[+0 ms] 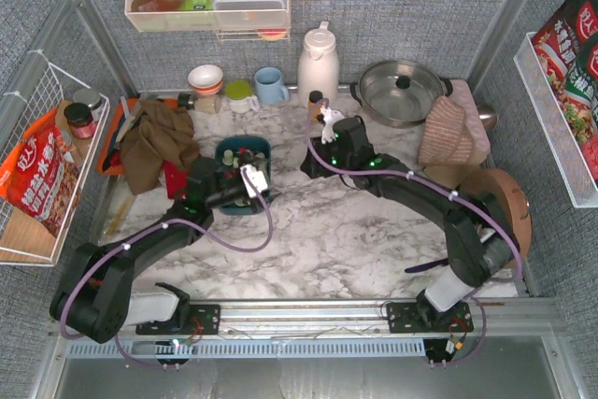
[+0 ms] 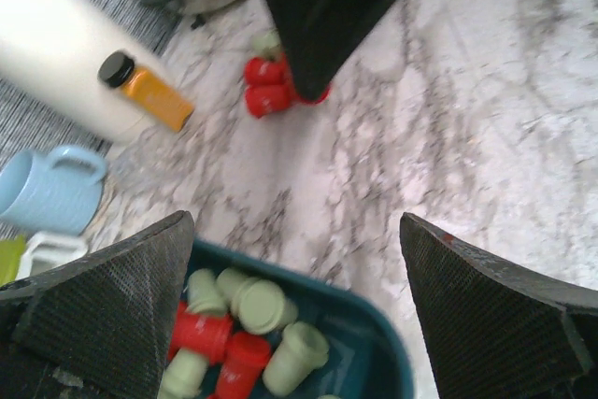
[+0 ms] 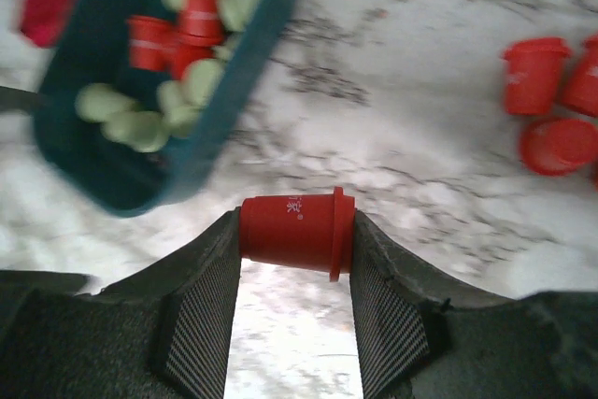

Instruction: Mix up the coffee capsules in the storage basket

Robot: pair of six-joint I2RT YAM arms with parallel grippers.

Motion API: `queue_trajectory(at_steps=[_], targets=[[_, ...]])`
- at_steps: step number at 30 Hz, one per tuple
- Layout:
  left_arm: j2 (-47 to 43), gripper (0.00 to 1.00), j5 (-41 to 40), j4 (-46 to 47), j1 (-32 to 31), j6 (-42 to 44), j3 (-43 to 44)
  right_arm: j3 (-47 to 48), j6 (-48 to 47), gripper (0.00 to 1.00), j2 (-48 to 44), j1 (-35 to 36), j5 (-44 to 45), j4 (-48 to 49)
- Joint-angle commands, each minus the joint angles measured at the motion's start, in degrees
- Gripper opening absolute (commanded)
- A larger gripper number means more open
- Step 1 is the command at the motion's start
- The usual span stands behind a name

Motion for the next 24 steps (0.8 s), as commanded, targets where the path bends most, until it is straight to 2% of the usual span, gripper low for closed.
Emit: queue_trajectory(at_steps=[1,6,10,15,24], targets=[[0.7,0.99,-1.6,11.6,-4.3,-0.6,-2.3,-5.5,10.1,0.36,-5.4,0.2,-15.5,16.9],[0.6,0.98,-3.8,18.4,-7.0,-1.2,-4.4,-10.9,16.1,0.36,-9.7,0.3,-20.2,23.3],[1.2,0.85,-2.7,22.8,-7.6,-2.4,-5.4,-14.4,18.4,0.36,-11.5,0.5,-21.1,27.0],[2.7,0.75,-1.5,26.2,-8.5,-4.0,-6.0,-16.1,19.7,0.36,-11.6,0.6,-22.6,29.3],[2.9,0.64,-0.2,29.2,-10.0,-5.3,-6.6,-16.7,21.3,0.36,-10.6,1.4,-23.7,32.1]])
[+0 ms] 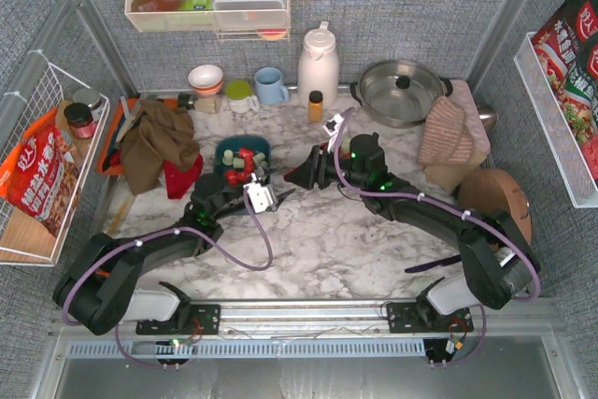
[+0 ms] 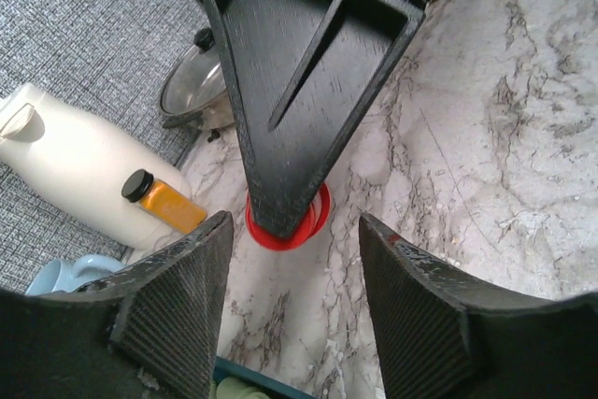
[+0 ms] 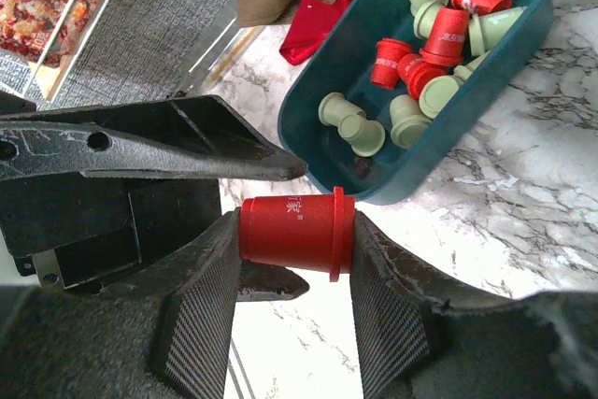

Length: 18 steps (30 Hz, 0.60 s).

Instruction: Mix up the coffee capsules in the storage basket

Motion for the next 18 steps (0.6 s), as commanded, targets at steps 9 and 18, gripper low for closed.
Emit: queue_trajectory(at_steps=[9,18], targets=[[-0.5,0.44,2.5,4.5,-0.9,-1.6,-0.1,-0.4,1.5,0.36,1.1,1.3,-1.6,5.7],[-1.0,0.24,0.1,-1.1,-1.1,1.2,1.3,0.0,-1.2,0.54,-1.2,1.3,1.3,0.8]])
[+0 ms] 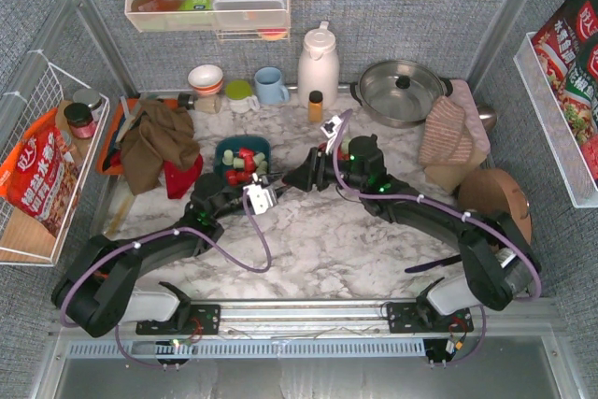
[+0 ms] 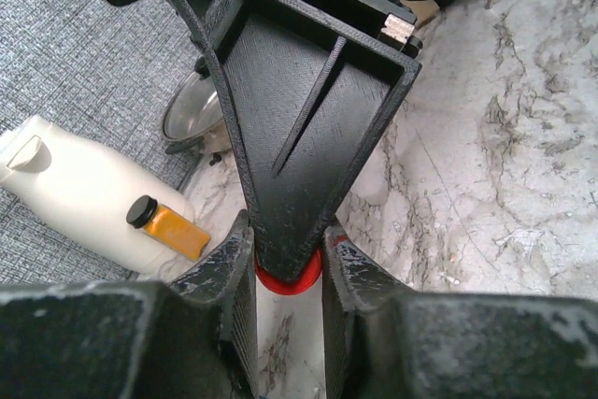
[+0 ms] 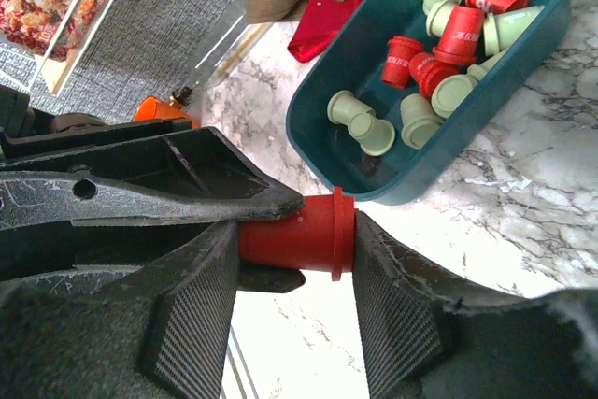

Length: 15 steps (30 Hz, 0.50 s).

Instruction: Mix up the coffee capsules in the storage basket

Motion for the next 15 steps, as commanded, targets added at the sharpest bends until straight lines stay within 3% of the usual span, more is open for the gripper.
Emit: queue_trajectory(at_steps=[1,10,15], targets=[[-0.4,0.22,-1.4,-2.6,-0.1,1.5,1.0,0.5,-2.7,0.55,-2.1,0.1,2.5,-1.6],[0.4,0.18,-5.7,-5.5,-0.1,1.3,2.3,2.3,-7.9,0.66,-6.6,-0.1,9.9,-10.7],[-0.1,0.17,-21.4,-14.7,0.0,3.0,5.9,6.3,-12.4,0.66,-5.8,-0.5,25.0,-23.6]])
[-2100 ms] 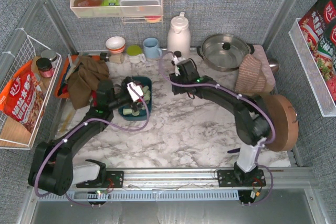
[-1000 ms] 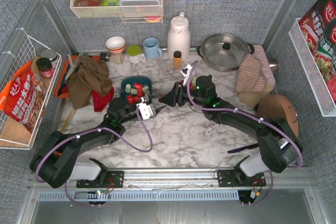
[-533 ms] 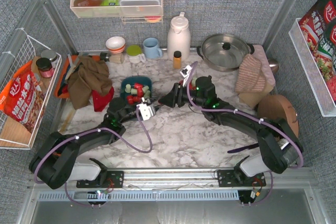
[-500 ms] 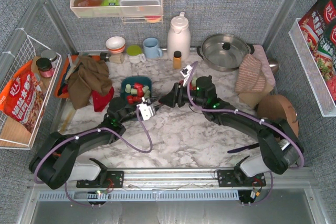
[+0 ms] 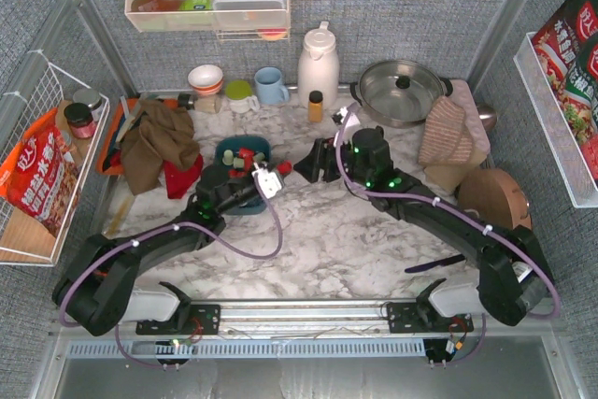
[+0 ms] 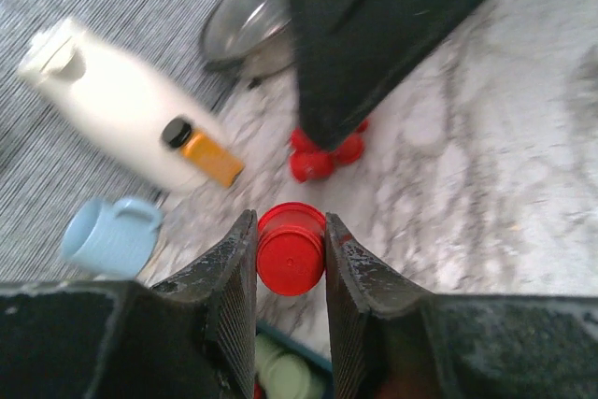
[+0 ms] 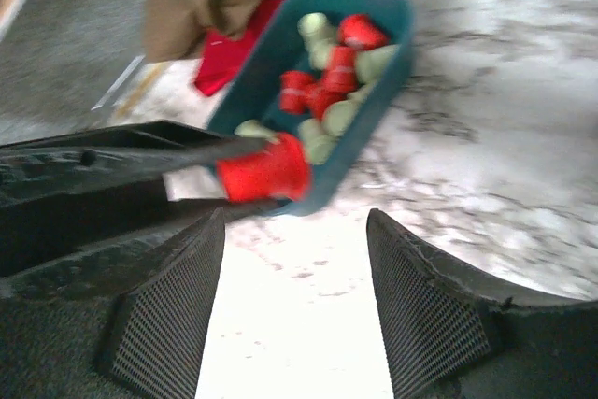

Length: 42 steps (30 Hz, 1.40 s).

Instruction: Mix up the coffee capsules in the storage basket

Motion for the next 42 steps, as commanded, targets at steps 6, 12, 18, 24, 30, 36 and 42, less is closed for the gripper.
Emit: queue_trajectory(at_steps=[6,12,18,24,30,36,42], targets=[[4.1,0.19,-32.6,-20.2,1.3,-3.9,10.3,8.2,-9.0,0.66,7.6,-1.7,26.5,-18.3],[10.9,0.25,-38.0,-31.9,4.0,-8.2,18.1,12.8,-11.2,0.66,15.8,-2.6,31.2,-23.9],[13.9,0.27,-41.0,-43.9,5.9,-1.0,22.6,17.8,-12.2,0.67,23.0,-3.2,34.1,-27.3],[21.1,0.29,-34.1,-64.1,6.6,0.2,32.3,23.0,-13.6,0.67,29.5,-4.1,36.1,-28.2],[25.8,0.33,-31.0,-74.5,8.9,-0.1,38.3,27.5,-14.6,0.65,34.2,-6.6,34.7,-29.0],[24.2,0.62,-30.0,-74.7,11.0,-0.7,38.5,30.0,-13.5,0.61,37.7,-9.3,29.7,-28.2],[22.4,0.99,-29.5,-72.5,11.4,-1.7,37.9,30.9,-13.7,0.58,39.8,-10.7,25.2,-25.4]])
